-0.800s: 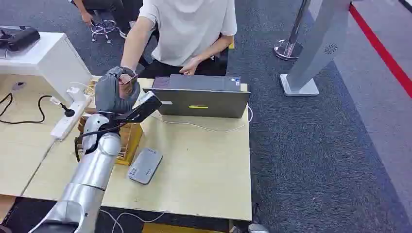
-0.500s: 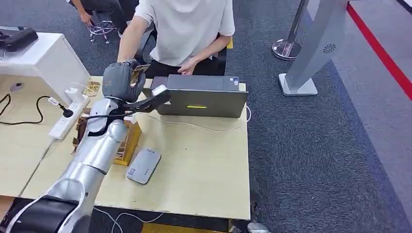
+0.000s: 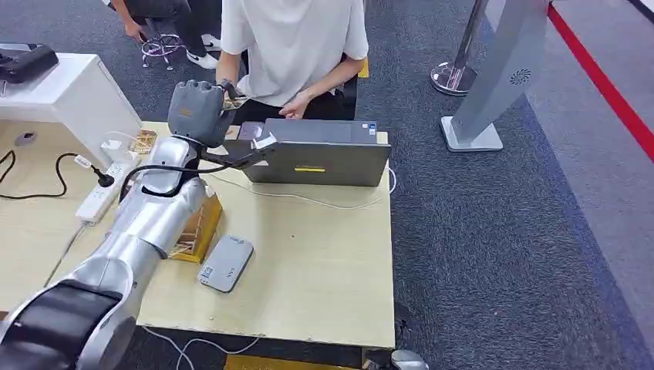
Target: Pass the card to the sensor for recognition and then transmit it.
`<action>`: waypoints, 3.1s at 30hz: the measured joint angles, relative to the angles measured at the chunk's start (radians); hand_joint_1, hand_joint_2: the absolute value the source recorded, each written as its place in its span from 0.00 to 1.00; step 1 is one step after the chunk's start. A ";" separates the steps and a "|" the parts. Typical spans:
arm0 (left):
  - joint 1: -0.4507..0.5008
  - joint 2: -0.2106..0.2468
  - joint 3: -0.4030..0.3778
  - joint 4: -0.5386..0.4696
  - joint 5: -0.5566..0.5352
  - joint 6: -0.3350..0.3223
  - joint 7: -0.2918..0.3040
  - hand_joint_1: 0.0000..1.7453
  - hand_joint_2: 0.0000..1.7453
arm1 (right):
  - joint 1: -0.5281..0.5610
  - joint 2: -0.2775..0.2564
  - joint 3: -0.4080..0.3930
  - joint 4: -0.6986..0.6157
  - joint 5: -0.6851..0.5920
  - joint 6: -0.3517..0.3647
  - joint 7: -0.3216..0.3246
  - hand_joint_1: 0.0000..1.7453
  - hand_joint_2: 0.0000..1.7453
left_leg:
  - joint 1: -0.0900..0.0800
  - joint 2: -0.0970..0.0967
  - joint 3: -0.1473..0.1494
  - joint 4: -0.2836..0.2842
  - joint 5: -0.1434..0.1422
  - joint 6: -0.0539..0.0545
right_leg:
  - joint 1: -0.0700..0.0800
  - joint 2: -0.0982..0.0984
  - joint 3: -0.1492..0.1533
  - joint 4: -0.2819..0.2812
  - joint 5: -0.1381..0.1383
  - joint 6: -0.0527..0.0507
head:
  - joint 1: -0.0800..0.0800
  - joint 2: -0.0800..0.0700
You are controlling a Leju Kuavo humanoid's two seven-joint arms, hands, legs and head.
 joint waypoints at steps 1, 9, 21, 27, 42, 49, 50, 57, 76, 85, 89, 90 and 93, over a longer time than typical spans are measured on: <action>0.020 0.000 -0.008 -0.025 0.023 0.000 -0.014 1.00 1.00 | 0.000 0.000 0.000 0.000 -0.007 -0.001 -0.003 0.00 1.00 | 0.000 0.000 0.000 0.000 0.000 0.000 | 0.000 0.000 0.000 0.000 0.000 0.000 | 0.000 0.000; 0.323 0.066 -0.171 -0.472 0.067 -0.026 -0.015 1.00 1.00 | 0.011 -0.005 0.000 0.001 -0.077 -0.024 -0.068 0.00 1.00 | -0.001 -0.001 -0.003 -0.001 -0.001 0.000 | 0.000 -0.001 -0.002 0.000 -0.002 0.000 | 0.000 0.000; 0.597 0.209 -0.310 -0.832 0.024 -0.070 0.000 1.00 1.00 | 0.016 -0.029 -0.018 0.007 -0.114 -0.056 -0.067 0.00 1.00 | -0.002 -0.009 -0.007 0.000 0.000 -0.001 | -0.002 -0.011 -0.002 -0.001 -0.003 0.001 | 0.001 0.000; 0.533 0.209 -0.325 -0.682 0.040 -0.380 0.106 1.00 1.00 | 0.016 -0.036 -0.029 0.008 -0.119 -0.054 -0.069 0.00 1.00 | -0.002 -0.011 -0.006 0.000 0.001 -0.002 | -0.002 -0.012 -0.002 -0.001 -0.002 0.001 | 0.000 0.000; 0.537 0.169 -0.380 -0.512 0.068 -0.431 0.117 1.00 1.00 | 0.029 -0.061 -0.059 0.008 -0.151 -0.047 -0.064 0.00 1.00 | -0.003 -0.011 -0.008 0.000 0.001 -0.001 | -0.003 -0.012 -0.003 -0.002 -0.003 0.002 | 0.000 0.000; 0.556 0.196 -0.384 -0.532 0.093 -0.440 0.130 1.00 1.00 | 0.039 -0.073 -0.061 0.008 -0.150 -0.051 -0.068 0.00 1.00 | -0.003 -0.012 -0.008 0.000 0.001 -0.001 | -0.003 -0.013 -0.002 -0.001 -0.003 0.002 | 0.001 0.000; 0.562 0.200 -0.384 -0.535 0.094 -0.436 0.132 1.00 1.00 | 0.040 -0.074 -0.061 0.008 -0.150 -0.052 -0.069 0.00 1.00 | -0.003 -0.012 -0.008 0.000 0.001 -0.001 | -0.003 -0.013 -0.002 -0.001 -0.003 0.002 | 0.000 0.000; 0.631 0.262 -0.377 -0.587 0.101 -0.400 0.153 1.00 1.00 | 0.047 -0.087 -0.077 0.008 -0.156 -0.056 -0.084 0.00 1.00 | -0.003 -0.013 -0.008 0.000 0.001 -0.001 | -0.003 -0.013 -0.002 -0.001 -0.004 0.002 | 0.000 0.000; 0.688 0.303 -0.293 -0.605 0.109 -0.406 0.165 1.00 1.00 | 0.057 -0.098 -0.083 0.008 -0.153 -0.051 -0.085 0.00 1.00 | -0.003 -0.014 -0.009 0.000 0.001 -0.001 | -0.003 -0.015 -0.002 -0.001 -0.004 0.002 | 0.000 0.000; 0.683 0.290 -0.285 -0.577 0.094 -0.476 0.140 1.00 1.00 | 0.062 -0.098 -0.083 0.008 -0.147 -0.046 -0.086 0.00 1.00 | -0.003 -0.014 -0.009 0.000 0.001 -0.001 | -0.003 -0.015 -0.002 -0.002 -0.004 0.002 | 0.000 0.000; 0.670 0.283 -0.285 -0.560 0.088 -0.505 0.142 1.00 1.00 | 0.064 -0.098 -0.083 0.008 -0.145 -0.043 -0.085 0.00 1.00 | -0.003 -0.014 -0.008 0.000 0.001 -0.001 | -0.003 -0.015 -0.002 -0.002 -0.004 0.002 | 0.000 0.000; 0.668 0.283 -0.285 -0.558 0.088 -0.506 0.142 1.00 1.00 | 0.064 -0.098 -0.083 0.008 -0.145 -0.043 -0.085 0.00 1.00 | -0.003 -0.014 -0.008 0.000 0.001 -0.001 | -0.003 -0.015 -0.002 -0.002 -0.004 0.002 | 0.000 0.000; 0.663 0.282 -0.285 -0.552 0.088 -0.507 0.142 1.00 1.00 | 0.065 -0.098 -0.083 0.008 -0.145 -0.042 -0.085 0.00 1.00 | -0.003 -0.014 -0.008 0.000 0.001 -0.001 | -0.003 -0.015 -0.002 -0.002 -0.004 0.002 | 0.000 0.000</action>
